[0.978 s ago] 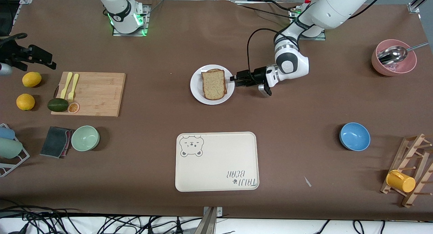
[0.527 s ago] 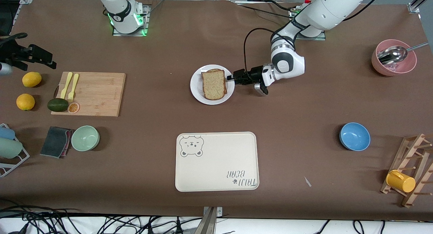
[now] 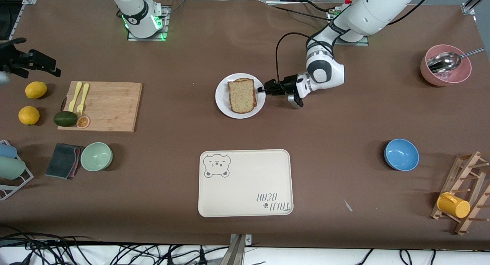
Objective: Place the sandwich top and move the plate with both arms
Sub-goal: 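Close the left gripper on the white plate rim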
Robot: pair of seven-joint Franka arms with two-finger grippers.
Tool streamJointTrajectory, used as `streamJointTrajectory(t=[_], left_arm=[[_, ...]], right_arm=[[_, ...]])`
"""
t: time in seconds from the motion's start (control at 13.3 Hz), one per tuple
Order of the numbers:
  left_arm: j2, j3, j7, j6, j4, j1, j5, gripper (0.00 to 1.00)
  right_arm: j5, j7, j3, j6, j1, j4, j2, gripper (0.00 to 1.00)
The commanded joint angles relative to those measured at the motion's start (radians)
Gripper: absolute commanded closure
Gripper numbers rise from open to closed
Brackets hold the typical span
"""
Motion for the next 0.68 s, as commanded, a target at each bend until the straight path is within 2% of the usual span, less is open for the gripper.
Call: streamJointTrajectory(t=[0.0, 0.15, 0.45, 0.6], left_arm=[[0.009, 0.005, 0.038, 0.014, 0.017, -0.016, -0.045, 0.77], [0.015, 0.005, 0.038, 0.025, 0.025, -0.020, -0.045, 0.79], [0.019, 0.005, 0.038, 0.027, 0.029, -0.022, -0.045, 0.95], [0.019, 0.005, 0.038, 0.030, 0.029, -0.022, -0.045, 0.99]], right_arm=[[0.000, 0.014, 0.001, -0.016, -0.005, 0.002, -0.007, 0.00], [0.000, 0.013, 0.001, -0.016, -0.003, 0.003, -0.008, 0.00], [0.000, 0.003, 0.001, -0.016, -0.003, 0.002, -0.008, 0.00], [0.000, 0.003, 0.001, -0.018, -0.003, 0.002, -0.008, 0.00]])
